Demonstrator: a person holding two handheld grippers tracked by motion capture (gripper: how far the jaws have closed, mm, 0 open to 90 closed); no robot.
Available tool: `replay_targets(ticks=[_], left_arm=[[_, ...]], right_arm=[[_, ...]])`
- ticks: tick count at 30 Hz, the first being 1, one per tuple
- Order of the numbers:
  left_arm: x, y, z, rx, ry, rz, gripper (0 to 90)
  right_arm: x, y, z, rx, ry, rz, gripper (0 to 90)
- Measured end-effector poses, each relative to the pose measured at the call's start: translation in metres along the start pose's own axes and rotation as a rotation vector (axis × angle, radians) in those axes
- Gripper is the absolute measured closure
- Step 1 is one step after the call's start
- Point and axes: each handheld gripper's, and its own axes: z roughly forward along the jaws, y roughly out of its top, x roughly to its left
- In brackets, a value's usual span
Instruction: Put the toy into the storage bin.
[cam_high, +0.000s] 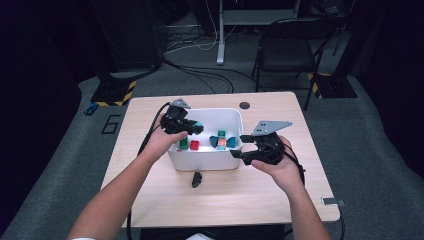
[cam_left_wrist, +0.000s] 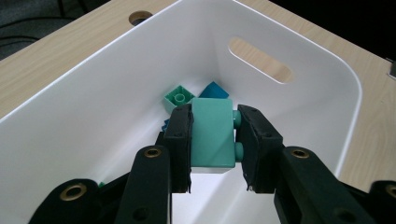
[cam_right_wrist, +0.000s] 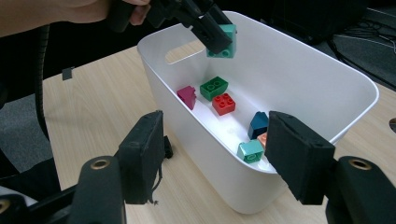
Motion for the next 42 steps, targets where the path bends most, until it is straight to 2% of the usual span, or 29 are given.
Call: replay_targets(ticks=[8, 11, 21, 26, 28, 35, 36, 42], left_arm=[[0.004, 0.012, 0.020, -0.005, 0.024, -0.020, 66.8], [0.004, 0.016, 0.027, 0.007, 0.033, -0.010, 66.7], [0.009, 0.024, 0.048, 0.020, 0.024, -0.003, 66.8], [0.014, 0.023, 0.058, 0.024, 0.023, -0.019, 66.8], [0.018, 0.023, 0.061, 0.015, 0.006, -0.025, 66.8], [0.022, 0.018, 0.076, 0.075, 0.037, -0.021, 66.7], [0.022, 0.018, 0.077, 0.085, 0.042, -0.010, 66.7], [0.021, 0.017, 0.082, 0.100, 0.032, -0.001, 66.1]], right_arm=[[-0.001, 0.000, -0.002, -0.006, 0.000, 0.003, 36.8], [-0.001, 0.000, -0.002, -0.007, -0.002, 0.003, 36.8], [-0.001, 0.000, -0.002, -0.009, 0.001, 0.005, 36.8], [-0.002, -0.001, -0.001, -0.005, 0.006, 0.001, 36.8], [-0.002, -0.001, 0.000, -0.004, 0.006, 0.002, 36.8], [-0.001, 0.000, -0.001, -0.006, 0.008, 0.001, 36.8], [-0.001, 0.000, 0.000, -0.005, 0.008, 0.002, 36.8], [-0.001, 0.000, 0.000, -0.005, 0.010, -0.001, 36.8]])
